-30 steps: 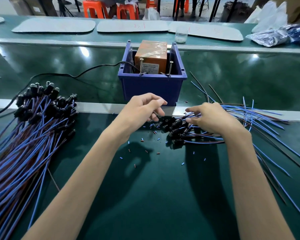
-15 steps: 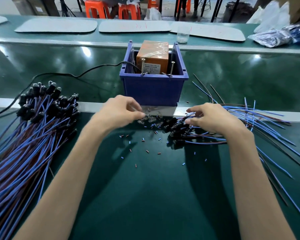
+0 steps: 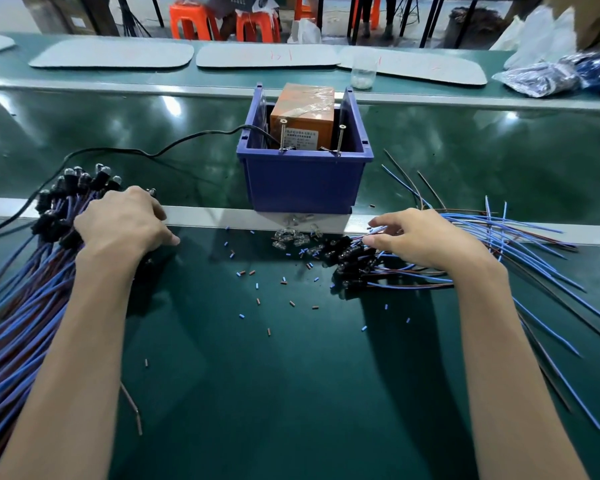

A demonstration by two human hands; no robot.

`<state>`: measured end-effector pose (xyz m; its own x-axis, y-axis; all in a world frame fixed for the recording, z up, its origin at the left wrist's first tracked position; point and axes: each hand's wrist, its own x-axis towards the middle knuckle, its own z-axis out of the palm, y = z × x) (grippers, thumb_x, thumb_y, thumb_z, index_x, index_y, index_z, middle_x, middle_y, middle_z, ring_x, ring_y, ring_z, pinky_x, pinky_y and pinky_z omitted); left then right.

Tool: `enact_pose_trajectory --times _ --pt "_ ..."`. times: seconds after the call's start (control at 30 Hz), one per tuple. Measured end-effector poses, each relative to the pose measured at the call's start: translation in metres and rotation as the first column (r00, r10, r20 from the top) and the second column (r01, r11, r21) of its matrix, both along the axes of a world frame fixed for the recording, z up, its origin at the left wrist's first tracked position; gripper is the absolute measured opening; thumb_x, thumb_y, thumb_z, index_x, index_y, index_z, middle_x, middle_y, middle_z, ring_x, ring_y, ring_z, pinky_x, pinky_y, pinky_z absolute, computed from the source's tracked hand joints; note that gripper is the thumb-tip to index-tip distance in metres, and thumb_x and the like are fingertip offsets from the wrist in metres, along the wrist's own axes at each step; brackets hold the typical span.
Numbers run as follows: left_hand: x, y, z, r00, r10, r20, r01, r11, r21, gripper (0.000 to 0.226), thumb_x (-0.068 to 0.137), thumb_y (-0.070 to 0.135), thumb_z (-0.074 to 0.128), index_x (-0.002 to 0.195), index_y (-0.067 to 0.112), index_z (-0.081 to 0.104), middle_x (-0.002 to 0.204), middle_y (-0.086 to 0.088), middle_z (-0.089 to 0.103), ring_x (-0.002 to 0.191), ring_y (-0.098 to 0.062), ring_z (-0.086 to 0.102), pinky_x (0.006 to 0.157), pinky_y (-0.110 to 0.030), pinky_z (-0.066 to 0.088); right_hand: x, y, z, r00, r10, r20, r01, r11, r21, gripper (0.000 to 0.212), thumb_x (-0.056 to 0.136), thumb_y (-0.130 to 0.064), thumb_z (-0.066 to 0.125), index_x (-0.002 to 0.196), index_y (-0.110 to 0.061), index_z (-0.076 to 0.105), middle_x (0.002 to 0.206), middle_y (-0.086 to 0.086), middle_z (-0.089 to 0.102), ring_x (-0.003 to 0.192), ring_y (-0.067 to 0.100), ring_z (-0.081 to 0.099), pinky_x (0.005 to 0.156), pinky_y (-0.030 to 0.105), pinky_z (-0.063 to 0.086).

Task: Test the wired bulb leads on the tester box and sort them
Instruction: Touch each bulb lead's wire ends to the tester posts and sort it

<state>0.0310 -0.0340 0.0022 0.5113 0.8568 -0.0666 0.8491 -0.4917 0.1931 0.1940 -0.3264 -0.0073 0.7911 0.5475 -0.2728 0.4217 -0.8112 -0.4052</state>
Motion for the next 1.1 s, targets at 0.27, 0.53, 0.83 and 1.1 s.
enact_pose_trajectory --times 0.27,0.53,0.83,1.1 --pt "-0.005 0.001 0.002 0.998 -0.016 -0.067 0.015 1.000 -0.018 0.047 0.059 0.035 0.090 0.102 0.023 0.072 0.111 -0.017 0.065 0.108 -0.038 0.058 0.082 -0.036 0.042 -0.002 0.001 0.001 1.000 -0.005 -0.014 0.005 1.000 -0.026 0.052 0.090 -0.055 0.054 0.135 -0.030 0.051 0.130 -0.004 0.060 0.122 0.023 0.049 0.100 0.036 0.039" --pt "-0.006 -0.001 0.009 0.996 -0.014 0.084 0.012 1.000 0.026 0.014 0.071 0.027 0.081 0.082 0.027 0.072 0.087 -0.010 0.070 0.100 -0.034 0.062 0.079 -0.035 0.047 -0.003 0.002 0.005 0.999 -0.019 -0.031 0.018 0.999 -0.038 0.053 0.090 -0.056 0.052 0.135 -0.029 0.051 0.131 -0.002 0.060 0.121 0.023 0.050 0.101 0.037 0.040" --pt "-0.004 -0.013 0.024 0.903 -0.141 0.407 0.020 0.958 0.287 0.014 0.086 0.030 0.068 0.096 0.020 0.070 0.100 -0.016 0.069 0.098 -0.039 0.061 0.084 -0.046 0.049 -0.013 0.005 0.016 0.992 -0.077 0.095 0.076 0.997 0.014 0.044 0.092 -0.050 0.053 0.130 -0.026 0.056 0.120 -0.002 0.065 0.113 0.023 0.055 0.097 0.040 0.044" --pt "0.016 -0.099 0.041 0.479 -0.567 0.670 0.248 0.820 0.516 0.018 0.087 0.027 0.066 0.099 0.014 0.072 0.099 -0.006 0.067 0.081 -0.019 0.062 0.074 -0.031 0.047 -0.042 0.024 0.040 0.983 0.131 0.132 -0.183 0.807 0.561 0.035 0.087 -0.019 0.069 0.121 -0.017 0.063 0.095 -0.002 0.067 0.076 0.009 0.061 0.077 0.017 0.050"
